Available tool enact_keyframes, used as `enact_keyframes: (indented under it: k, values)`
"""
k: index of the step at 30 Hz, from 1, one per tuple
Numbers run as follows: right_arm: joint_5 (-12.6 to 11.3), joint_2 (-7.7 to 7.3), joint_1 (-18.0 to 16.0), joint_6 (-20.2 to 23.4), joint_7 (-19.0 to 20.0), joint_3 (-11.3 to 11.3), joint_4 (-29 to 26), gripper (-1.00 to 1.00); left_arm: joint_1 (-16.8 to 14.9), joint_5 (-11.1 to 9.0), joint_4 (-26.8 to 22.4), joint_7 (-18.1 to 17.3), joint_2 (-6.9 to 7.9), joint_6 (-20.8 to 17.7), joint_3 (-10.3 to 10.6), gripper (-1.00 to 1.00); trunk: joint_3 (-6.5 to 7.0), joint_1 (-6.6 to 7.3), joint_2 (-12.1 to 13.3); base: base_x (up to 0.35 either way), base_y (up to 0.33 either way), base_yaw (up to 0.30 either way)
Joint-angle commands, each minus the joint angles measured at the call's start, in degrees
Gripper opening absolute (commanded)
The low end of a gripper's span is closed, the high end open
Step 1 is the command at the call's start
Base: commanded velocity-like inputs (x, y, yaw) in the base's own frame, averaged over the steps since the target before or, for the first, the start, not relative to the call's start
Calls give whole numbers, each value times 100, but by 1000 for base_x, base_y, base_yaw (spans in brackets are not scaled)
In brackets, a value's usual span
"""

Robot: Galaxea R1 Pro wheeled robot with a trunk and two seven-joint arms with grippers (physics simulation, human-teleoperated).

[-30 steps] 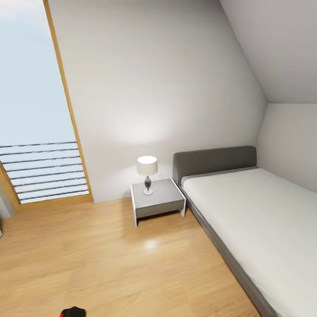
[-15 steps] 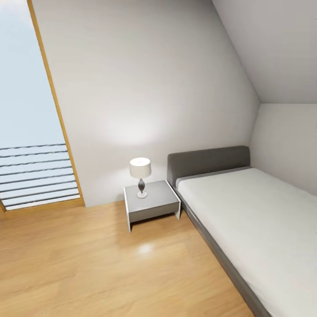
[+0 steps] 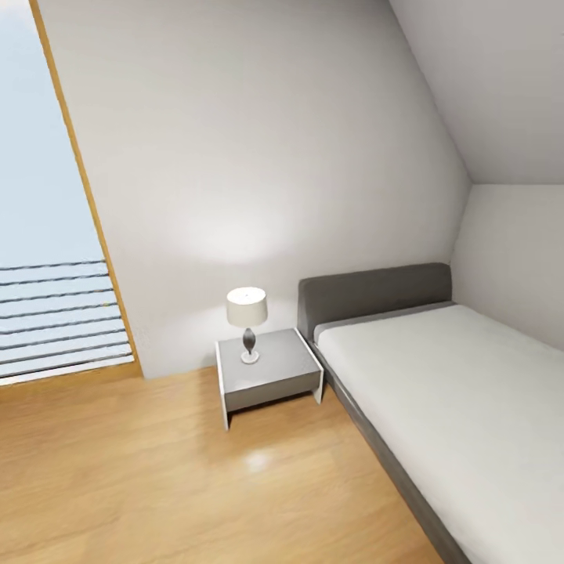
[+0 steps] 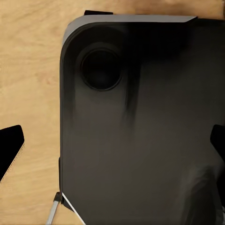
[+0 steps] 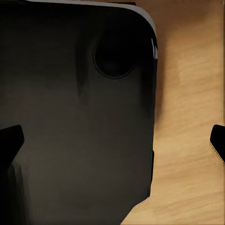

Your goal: Attach the digital camera to the camera tripod in the bedroom.

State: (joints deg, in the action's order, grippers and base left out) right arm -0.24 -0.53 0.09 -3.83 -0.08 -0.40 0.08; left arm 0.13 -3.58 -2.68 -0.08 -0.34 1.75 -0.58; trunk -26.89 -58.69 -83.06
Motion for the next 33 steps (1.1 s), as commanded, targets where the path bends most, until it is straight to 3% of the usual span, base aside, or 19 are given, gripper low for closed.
enact_keyframes:
  k: [1, 33]
  values:
    - [-3, 0, 0, -21, -1, -4, 1, 100, 0, -37, -4, -1, -1, 10, -3, 100, -3, -3, -2, 312, -1, 0]
    - [18, 35, 0, 0, -5, 27, 1, 100, 2, -44, -4, -1, 5, 19, -12, 100, -3, -3, -2, 307, 0, 3]
